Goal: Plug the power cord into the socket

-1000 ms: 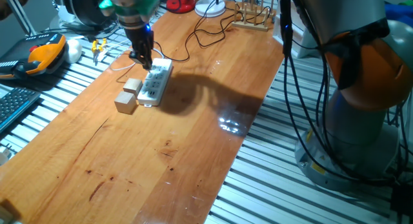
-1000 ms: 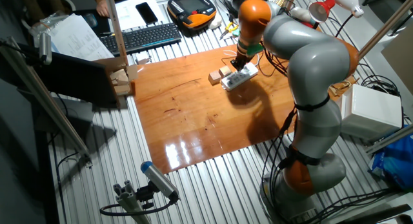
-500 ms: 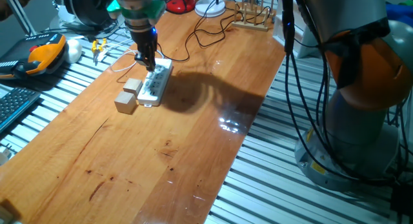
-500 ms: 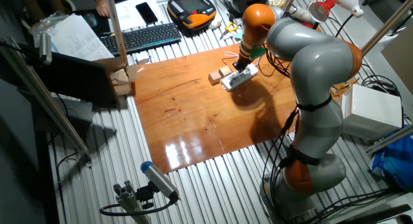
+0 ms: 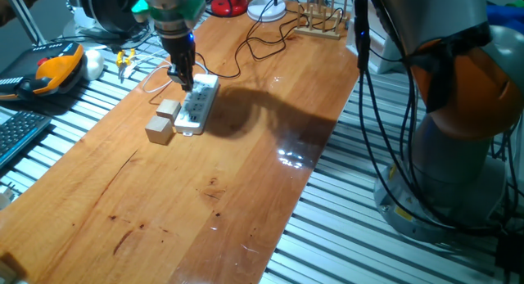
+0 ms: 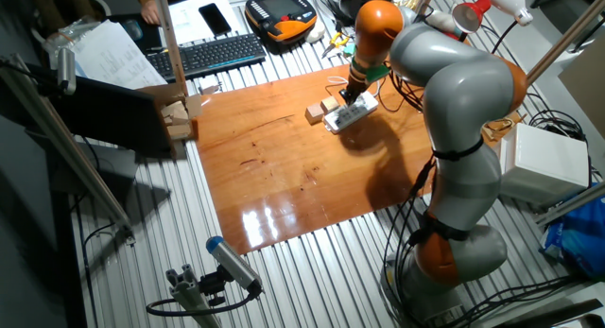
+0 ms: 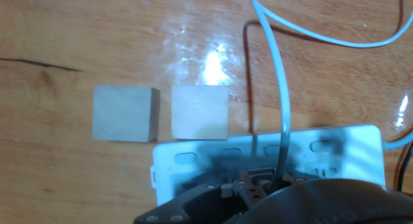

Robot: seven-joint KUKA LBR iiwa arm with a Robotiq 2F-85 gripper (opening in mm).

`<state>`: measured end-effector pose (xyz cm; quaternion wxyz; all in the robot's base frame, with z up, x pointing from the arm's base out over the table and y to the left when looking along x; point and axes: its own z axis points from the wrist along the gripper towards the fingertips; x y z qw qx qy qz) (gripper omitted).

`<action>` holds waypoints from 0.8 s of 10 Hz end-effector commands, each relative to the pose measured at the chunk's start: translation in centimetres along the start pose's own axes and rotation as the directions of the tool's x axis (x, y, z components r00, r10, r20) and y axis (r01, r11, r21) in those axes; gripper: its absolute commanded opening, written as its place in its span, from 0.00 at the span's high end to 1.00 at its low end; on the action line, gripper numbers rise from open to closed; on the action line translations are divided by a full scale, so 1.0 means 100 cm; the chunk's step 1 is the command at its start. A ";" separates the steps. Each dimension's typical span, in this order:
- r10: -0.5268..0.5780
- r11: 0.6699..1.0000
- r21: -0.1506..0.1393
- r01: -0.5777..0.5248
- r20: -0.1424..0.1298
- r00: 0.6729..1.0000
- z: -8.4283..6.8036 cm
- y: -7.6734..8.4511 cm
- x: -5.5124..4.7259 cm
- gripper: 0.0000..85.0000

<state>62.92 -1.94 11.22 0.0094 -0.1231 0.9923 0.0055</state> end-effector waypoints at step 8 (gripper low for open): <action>0.000 0.999 -0.051 -0.006 -0.109 0.994 0.000 0.000 0.000 1.00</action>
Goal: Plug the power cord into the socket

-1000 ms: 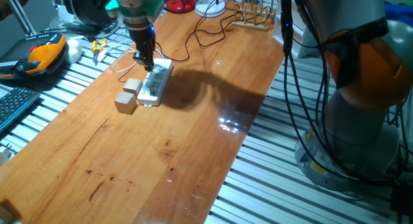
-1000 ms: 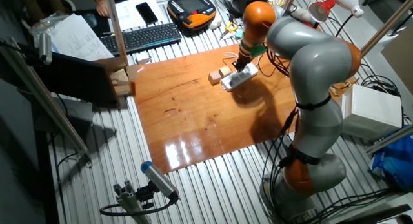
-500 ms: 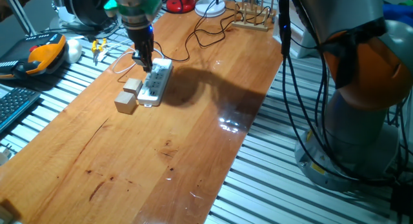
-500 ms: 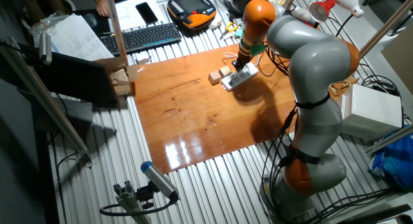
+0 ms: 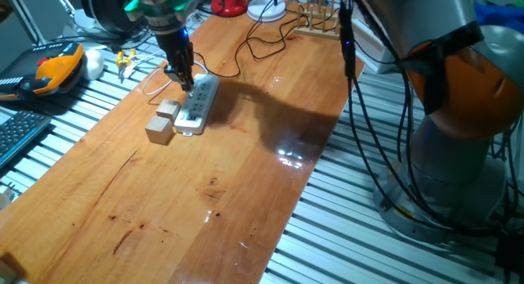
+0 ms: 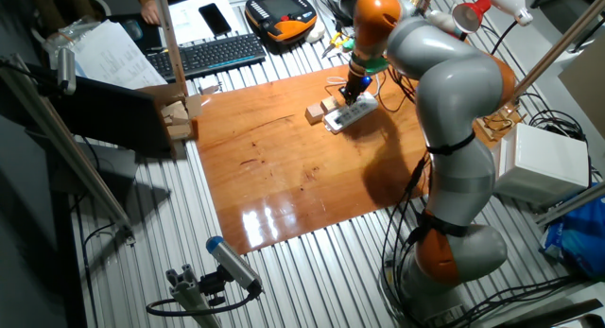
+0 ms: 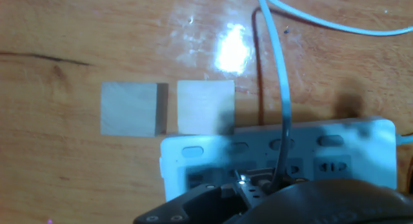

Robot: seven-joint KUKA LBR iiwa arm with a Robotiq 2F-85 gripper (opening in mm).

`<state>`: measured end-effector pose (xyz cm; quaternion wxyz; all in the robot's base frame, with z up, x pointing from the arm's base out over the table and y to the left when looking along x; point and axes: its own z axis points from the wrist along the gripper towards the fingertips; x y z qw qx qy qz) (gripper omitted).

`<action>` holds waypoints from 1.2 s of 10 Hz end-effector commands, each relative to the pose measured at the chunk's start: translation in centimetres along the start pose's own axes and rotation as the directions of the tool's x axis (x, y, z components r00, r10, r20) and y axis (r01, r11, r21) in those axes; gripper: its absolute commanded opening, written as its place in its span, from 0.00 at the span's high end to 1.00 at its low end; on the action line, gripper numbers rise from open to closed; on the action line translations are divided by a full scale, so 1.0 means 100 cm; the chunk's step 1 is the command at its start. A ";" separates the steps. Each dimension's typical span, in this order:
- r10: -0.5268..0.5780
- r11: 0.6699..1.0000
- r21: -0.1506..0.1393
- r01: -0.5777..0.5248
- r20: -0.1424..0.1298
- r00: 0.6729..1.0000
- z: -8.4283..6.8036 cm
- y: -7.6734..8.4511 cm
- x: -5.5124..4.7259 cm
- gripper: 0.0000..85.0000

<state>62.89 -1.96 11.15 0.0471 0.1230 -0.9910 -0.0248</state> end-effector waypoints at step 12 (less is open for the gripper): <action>-0.060 0.998 0.031 0.058 0.079 0.995 0.033 0.013 0.003 1.00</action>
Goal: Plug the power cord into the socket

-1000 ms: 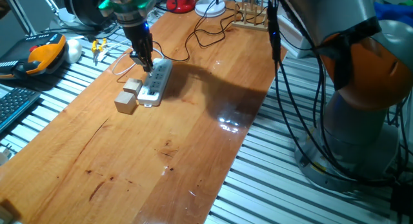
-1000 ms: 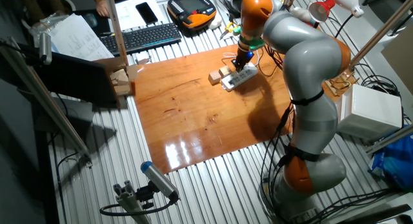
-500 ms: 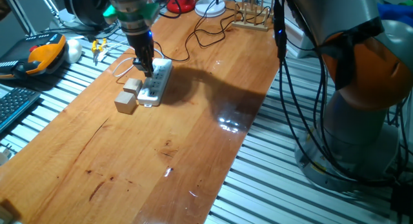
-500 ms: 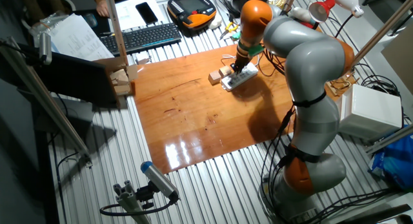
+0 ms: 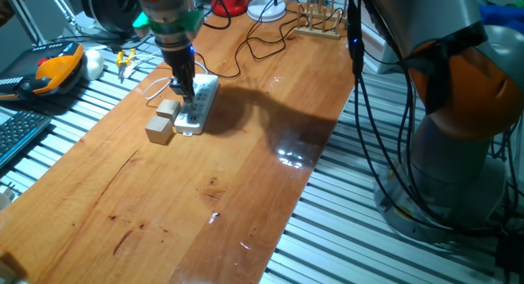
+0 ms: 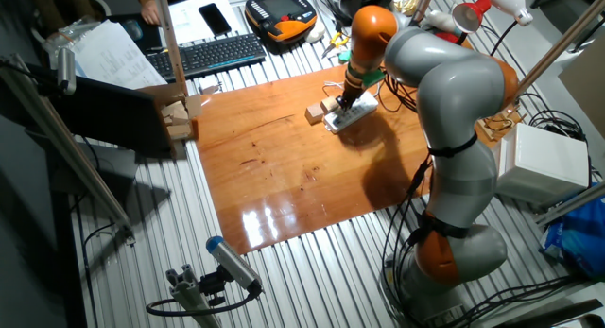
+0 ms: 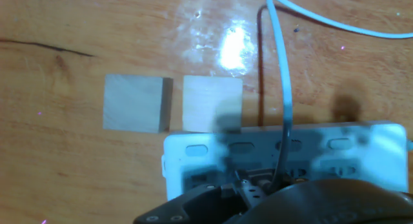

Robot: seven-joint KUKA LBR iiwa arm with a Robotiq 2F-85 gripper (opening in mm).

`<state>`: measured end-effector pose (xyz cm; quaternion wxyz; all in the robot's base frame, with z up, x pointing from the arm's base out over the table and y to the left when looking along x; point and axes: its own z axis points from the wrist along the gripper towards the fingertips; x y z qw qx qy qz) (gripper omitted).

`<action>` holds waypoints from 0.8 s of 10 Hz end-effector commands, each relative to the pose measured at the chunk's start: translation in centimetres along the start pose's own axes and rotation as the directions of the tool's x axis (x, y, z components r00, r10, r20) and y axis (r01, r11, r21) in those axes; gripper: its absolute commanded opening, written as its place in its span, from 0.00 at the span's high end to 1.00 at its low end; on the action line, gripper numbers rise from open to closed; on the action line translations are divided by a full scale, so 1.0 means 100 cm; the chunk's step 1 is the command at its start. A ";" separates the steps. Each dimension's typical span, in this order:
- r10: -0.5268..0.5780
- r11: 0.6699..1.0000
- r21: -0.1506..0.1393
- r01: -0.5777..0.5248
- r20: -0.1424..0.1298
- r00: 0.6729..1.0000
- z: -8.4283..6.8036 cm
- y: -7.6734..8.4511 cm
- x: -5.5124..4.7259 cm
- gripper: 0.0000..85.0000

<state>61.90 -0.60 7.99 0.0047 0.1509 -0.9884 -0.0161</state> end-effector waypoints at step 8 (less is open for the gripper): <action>-0.020 1.000 0.022 0.020 0.014 1.000 0.000 -0.004 0.005 1.00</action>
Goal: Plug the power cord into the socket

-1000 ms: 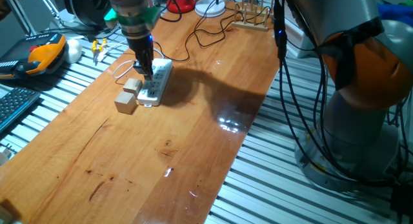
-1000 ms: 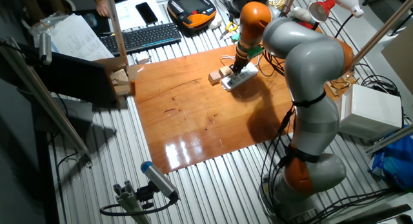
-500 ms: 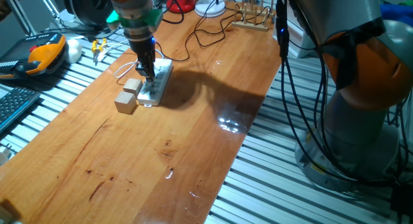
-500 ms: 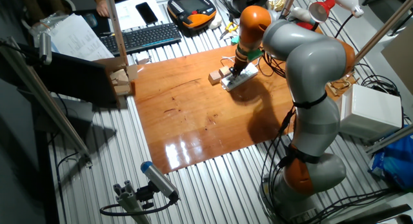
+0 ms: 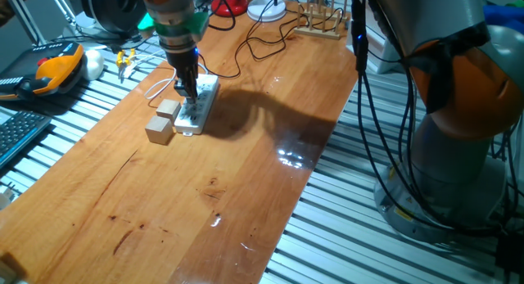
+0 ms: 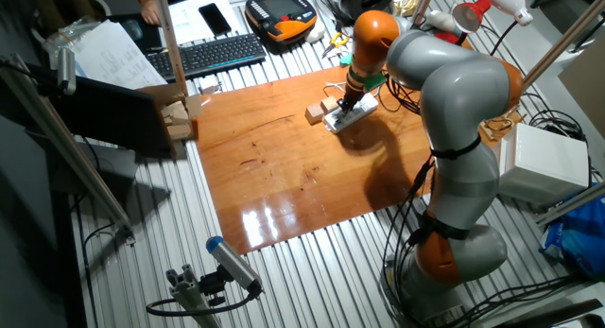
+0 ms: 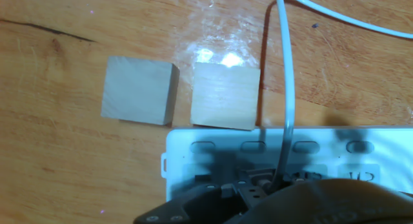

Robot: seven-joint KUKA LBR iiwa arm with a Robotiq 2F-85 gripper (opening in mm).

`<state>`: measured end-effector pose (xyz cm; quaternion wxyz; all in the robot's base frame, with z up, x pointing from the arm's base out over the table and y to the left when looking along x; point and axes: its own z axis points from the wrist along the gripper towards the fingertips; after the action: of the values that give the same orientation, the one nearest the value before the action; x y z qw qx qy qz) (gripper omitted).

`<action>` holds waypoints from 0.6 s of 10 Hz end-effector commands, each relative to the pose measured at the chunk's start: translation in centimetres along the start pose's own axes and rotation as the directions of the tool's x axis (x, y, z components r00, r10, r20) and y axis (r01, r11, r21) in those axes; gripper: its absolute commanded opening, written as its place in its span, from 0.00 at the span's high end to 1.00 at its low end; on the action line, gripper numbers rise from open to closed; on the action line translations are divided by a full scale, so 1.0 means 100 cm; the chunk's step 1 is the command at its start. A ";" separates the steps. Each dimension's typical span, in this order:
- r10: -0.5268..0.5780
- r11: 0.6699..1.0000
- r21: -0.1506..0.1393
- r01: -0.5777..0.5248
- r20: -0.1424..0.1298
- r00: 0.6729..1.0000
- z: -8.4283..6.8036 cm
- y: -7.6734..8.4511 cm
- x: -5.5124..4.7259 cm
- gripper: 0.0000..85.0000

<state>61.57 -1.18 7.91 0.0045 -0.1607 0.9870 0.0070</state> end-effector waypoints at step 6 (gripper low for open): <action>0.008 1.000 -0.005 -0.008 0.001 1.000 0.004 0.002 0.001 1.00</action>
<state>61.26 -1.00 7.38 0.0034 -0.1567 0.9876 0.0093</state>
